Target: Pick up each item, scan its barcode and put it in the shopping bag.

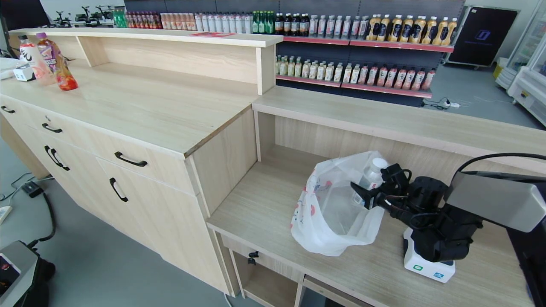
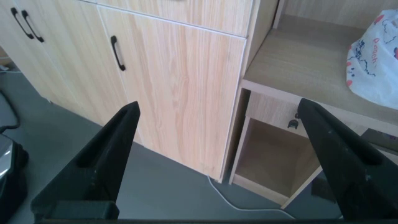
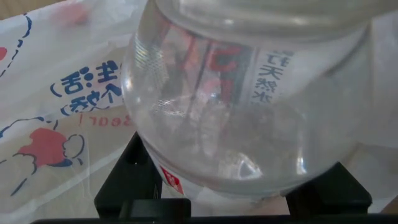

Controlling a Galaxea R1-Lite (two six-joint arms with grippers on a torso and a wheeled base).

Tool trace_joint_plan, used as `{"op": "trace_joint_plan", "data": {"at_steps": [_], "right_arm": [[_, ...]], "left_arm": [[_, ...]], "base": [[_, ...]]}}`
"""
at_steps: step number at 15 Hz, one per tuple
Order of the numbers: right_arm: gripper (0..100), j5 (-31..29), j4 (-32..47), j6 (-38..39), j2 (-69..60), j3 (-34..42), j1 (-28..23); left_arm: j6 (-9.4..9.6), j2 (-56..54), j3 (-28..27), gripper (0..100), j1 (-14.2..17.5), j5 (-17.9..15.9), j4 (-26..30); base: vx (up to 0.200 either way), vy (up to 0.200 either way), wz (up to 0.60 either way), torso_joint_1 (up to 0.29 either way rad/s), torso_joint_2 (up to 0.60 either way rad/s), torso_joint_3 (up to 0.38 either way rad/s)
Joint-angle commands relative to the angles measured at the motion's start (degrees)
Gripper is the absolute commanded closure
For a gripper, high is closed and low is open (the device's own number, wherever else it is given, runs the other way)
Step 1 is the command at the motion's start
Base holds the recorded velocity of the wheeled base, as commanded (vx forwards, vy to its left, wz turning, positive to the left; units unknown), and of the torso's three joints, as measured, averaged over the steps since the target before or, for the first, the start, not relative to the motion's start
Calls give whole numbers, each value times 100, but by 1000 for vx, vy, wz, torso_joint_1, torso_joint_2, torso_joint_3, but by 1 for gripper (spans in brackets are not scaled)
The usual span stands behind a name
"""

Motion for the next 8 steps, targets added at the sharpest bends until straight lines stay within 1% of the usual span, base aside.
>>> {"op": "trace_joint_plan", "data": {"at_steps": [1, 8], "right_arm": [[100, 2, -6, -28, 75, 3, 2], [100, 2, -6, -72, 171, -23, -33]], "left_arm": [[-1, -2, 0, 0, -2, 4, -2], [-1, -2, 0, 0, -2, 4, -2]], "base": [[0, 0, 0, 0, 0, 0], [0, 0, 0, 0, 0, 0]]}}
